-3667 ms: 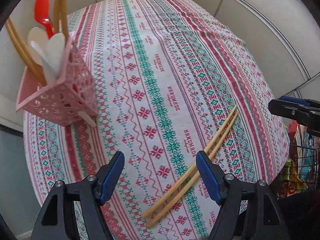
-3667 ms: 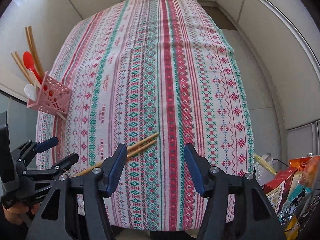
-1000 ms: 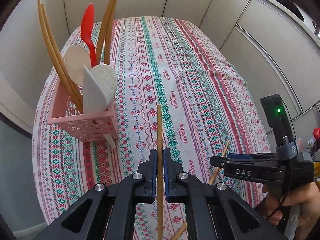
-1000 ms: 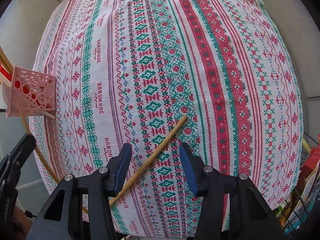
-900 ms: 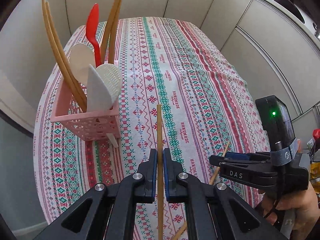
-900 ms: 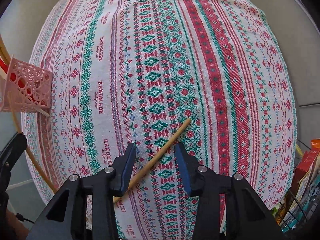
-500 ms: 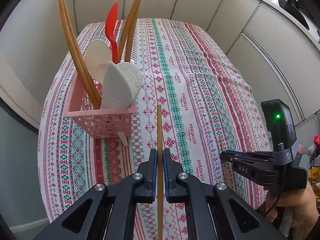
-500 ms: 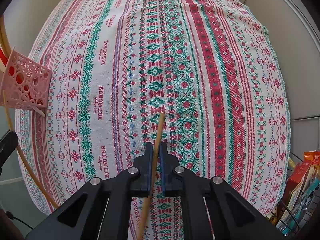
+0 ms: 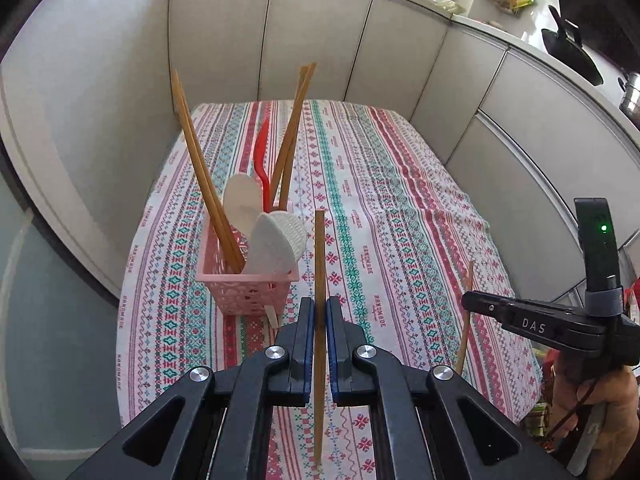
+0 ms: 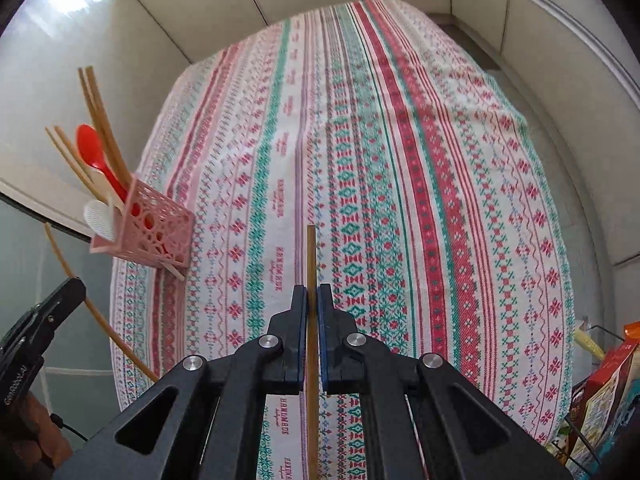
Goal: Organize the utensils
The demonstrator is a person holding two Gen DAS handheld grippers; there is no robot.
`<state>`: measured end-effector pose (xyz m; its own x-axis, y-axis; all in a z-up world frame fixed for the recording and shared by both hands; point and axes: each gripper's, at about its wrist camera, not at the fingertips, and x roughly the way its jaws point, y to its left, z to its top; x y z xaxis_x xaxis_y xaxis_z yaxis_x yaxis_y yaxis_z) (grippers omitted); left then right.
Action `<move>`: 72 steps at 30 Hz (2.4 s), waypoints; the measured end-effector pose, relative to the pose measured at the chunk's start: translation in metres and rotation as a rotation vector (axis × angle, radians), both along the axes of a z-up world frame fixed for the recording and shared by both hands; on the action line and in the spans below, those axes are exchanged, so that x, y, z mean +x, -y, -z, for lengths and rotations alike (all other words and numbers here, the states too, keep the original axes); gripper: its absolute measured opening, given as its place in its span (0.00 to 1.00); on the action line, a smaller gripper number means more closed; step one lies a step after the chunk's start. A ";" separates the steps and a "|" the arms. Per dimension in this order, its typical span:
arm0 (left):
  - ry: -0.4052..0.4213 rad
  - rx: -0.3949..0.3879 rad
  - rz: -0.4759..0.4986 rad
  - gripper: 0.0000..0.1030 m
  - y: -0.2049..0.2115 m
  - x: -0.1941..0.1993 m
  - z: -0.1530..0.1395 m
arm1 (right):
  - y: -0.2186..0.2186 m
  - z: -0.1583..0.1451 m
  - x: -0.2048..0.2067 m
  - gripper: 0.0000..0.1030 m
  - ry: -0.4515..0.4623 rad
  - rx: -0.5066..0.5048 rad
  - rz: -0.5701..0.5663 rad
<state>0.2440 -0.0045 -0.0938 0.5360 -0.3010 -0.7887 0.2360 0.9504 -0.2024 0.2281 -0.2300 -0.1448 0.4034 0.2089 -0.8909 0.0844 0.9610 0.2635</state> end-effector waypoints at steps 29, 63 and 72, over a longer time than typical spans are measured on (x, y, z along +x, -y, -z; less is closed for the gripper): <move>0.464 0.037 -0.222 0.05 -0.047 -0.021 -0.121 | -0.036 -0.155 -0.036 0.05 0.630 0.080 -0.064; 0.116 0.042 -0.245 0.61 -0.101 -0.006 -0.038 | -0.112 -0.167 -0.013 0.05 0.743 0.110 -0.141; 0.149 0.002 -0.215 0.62 -0.113 -0.018 -0.047 | -0.148 -0.135 0.015 0.05 0.700 0.050 -0.176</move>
